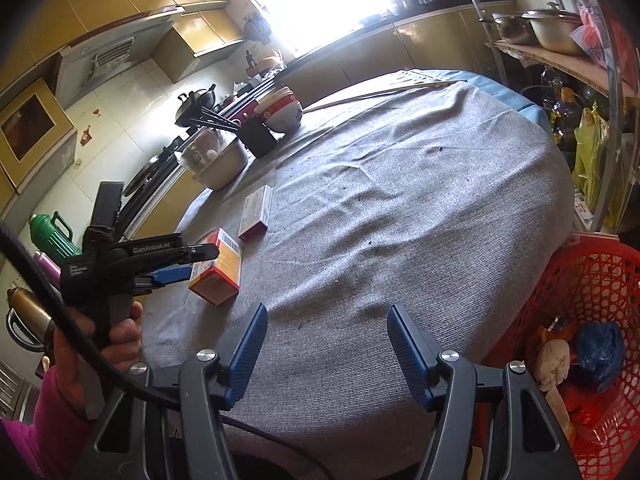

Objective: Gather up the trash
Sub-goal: 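Grasp the red-and-white medicine box with the left tool, then grasp the white medicine box with the right tool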

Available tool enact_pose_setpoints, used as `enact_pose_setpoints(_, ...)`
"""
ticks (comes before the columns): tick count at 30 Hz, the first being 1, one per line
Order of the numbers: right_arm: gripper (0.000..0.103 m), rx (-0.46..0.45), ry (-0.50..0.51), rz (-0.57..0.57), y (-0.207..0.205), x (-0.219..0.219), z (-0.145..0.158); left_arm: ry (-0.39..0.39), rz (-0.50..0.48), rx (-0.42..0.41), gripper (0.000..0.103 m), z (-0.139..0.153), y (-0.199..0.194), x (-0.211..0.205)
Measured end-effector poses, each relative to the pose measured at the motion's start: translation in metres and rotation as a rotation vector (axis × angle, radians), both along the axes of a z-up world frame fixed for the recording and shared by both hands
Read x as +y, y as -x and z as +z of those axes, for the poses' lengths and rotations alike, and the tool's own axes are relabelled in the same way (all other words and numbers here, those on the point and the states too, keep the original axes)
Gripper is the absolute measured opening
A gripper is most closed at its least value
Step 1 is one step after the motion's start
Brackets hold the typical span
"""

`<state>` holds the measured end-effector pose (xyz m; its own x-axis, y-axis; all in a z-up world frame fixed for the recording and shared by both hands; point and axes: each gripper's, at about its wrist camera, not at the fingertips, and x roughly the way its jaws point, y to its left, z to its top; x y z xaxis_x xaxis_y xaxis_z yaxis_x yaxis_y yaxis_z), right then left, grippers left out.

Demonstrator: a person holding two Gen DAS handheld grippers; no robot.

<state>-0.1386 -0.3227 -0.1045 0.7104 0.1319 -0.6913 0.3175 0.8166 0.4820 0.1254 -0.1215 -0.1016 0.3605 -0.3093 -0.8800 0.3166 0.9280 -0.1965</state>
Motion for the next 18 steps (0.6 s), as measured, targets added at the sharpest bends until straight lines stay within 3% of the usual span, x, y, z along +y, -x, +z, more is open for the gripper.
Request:
enact_pose_setpoints(3, 0.067, 0.001, 0.008, 0.003, -0.002, 0.002, 0.0, 0.032, 0.021, 0.003, 0.065, -0.002, -0.002, 0.008)
enact_pose_setpoints(5, 0.067, 0.002, 0.017, 0.006, -0.005, 0.004, 0.001, 0.051, 0.03, 0.002, 0.05, -0.002, -0.003, 0.013)
enact_pose_setpoints(12, 0.067, 0.015, 0.051, 0.071, -0.039, 0.019, 0.003, 0.042, 0.058, -0.025, 0.05, 0.0, -0.007, 0.037)
enact_pose_setpoints(18, 0.066, 0.03, 0.053, 0.144, -0.096, 0.04, 0.0, 0.013, 0.094, -0.057, 0.05, 0.004, -0.005, 0.067)
